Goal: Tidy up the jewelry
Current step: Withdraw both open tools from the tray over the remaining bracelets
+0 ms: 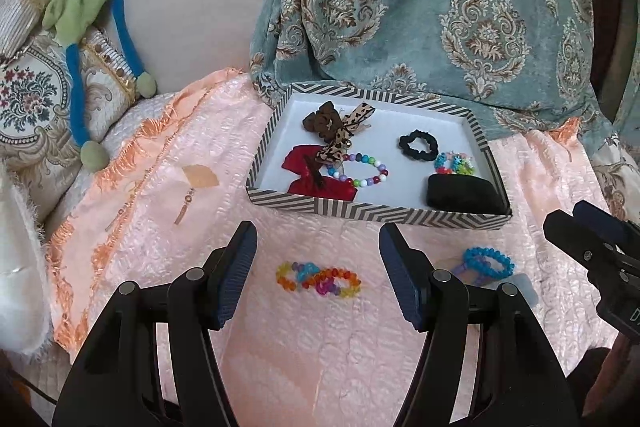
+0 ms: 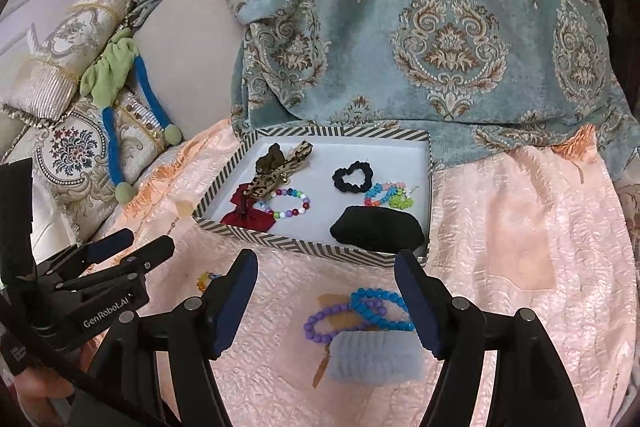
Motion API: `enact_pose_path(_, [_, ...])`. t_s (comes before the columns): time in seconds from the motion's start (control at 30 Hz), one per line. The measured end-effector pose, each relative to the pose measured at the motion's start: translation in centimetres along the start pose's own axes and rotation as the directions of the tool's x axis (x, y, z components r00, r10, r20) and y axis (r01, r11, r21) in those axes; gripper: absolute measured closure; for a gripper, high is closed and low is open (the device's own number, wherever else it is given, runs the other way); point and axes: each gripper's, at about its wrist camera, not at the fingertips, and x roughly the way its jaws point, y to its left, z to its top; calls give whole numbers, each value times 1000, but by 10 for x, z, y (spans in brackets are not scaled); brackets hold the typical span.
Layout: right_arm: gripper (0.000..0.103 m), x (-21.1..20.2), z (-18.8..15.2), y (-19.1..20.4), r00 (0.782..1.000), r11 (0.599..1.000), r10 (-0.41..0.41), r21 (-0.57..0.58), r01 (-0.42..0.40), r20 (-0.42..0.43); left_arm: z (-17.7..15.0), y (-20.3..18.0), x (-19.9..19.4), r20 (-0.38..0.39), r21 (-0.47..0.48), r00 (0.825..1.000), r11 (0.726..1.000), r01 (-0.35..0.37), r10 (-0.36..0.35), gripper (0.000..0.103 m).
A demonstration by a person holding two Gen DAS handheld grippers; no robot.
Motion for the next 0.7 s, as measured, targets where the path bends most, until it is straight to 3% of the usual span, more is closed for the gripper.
enact_pose_path(0.7, [31, -27, 1, 12, 999, 999, -17, -29, 18, 45, -4, -6, -28, 43, -3, 999, 1000, 12, -12, 39])
